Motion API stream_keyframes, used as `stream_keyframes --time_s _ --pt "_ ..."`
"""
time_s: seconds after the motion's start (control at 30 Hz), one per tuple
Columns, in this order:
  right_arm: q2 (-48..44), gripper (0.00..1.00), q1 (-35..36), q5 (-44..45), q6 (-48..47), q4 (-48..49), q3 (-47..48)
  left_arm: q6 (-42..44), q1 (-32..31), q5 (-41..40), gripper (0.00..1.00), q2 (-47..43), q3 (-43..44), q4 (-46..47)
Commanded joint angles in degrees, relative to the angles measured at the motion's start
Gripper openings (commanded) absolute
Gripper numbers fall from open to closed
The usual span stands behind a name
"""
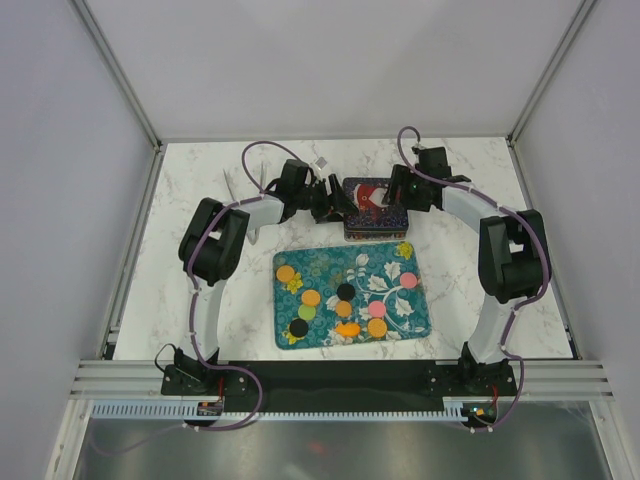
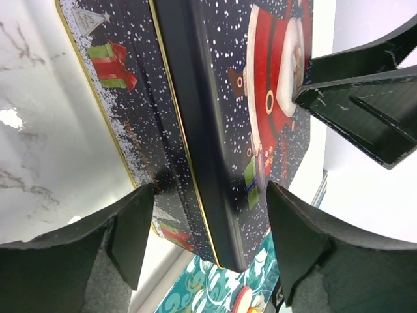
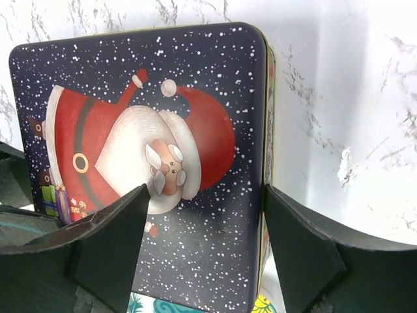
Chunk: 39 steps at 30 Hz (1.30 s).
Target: Pack the cookies
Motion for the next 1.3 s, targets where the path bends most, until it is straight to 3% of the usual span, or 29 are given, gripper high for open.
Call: stream_keyframes --time_s 0.0,0.77,1.27 --pt "0.54 0.79 3.14 0.38 -2.11 -0.59 3.5 -1.58 -1.22 2.51 0.75 -3.83 -0.05 5.3" --pt "1.07 0.86 3.93 -0.14 -3.52 -1.47 4.65 -2.81 -0.52 1.55 0.68 -3.74 -1.29 5.39" --pt "11.17 0.86 3.93 -2.51 -3.87 -2.88 16.95 -7.3 -1.58 -3.38 0.67 -7.25 -6.56 6.36"
